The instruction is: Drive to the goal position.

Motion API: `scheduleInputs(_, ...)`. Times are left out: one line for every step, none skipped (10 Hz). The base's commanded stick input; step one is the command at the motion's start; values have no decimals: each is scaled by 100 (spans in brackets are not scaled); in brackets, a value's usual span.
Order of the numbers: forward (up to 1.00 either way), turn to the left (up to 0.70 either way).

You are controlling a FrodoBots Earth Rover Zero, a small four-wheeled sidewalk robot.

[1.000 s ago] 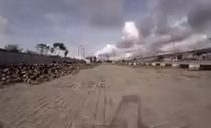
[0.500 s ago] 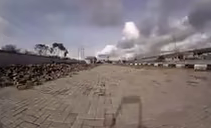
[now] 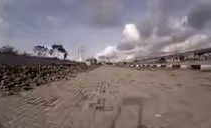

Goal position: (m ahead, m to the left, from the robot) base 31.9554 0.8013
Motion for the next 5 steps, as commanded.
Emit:
scheduleInputs(100,0)
scheduleInputs(100,0)
scheduleInputs(100,0)
scheduleInputs(100,0)
scheduleInputs(100,0)
